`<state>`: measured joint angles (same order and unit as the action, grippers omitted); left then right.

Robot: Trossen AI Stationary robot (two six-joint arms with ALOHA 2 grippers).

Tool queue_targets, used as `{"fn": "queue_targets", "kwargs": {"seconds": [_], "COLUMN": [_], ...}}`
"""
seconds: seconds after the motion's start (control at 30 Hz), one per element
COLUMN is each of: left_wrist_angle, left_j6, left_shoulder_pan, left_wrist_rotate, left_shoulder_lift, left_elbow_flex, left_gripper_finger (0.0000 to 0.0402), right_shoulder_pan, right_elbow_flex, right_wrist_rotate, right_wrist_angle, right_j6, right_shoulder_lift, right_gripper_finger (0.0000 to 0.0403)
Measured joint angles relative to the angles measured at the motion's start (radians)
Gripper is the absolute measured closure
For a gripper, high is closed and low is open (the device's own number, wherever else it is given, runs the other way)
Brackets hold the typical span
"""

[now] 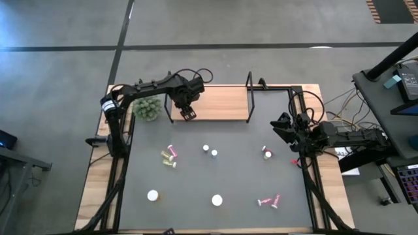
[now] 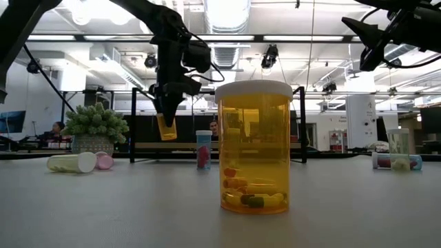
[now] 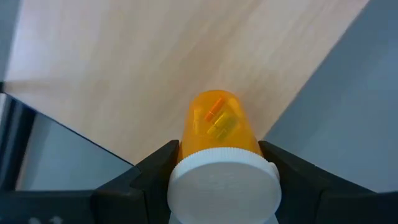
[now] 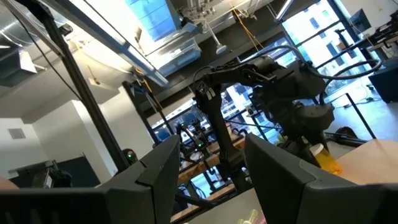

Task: Pick and place medicine bottles onto shelf by color
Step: Put the top orange pill bottle on the shelf

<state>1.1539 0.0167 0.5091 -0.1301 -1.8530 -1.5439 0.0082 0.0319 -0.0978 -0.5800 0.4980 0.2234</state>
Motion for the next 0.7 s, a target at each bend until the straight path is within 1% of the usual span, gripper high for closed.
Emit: {"fn": "queue_targets", "kwargs": {"seconds": [0.7], "left_wrist_angle": [-0.02], "left_j6": [0.007], "left_shoulder_pan": [0.0], "left_wrist_rotate": [0.013], "left_shoulder_lift": [-0.001], "left_elbow_flex": [0.013], "left_gripper_finger": [0.0208], "right_shoulder_pan": [0.0], "right_elbow_flex": [0.0], "right_wrist_rotate": [0.0], "right_wrist_angle": [0.0], "right_j6": [0.0], "right_shoulder_lift": [0.0], "right_gripper_finger": [0.0232]}}
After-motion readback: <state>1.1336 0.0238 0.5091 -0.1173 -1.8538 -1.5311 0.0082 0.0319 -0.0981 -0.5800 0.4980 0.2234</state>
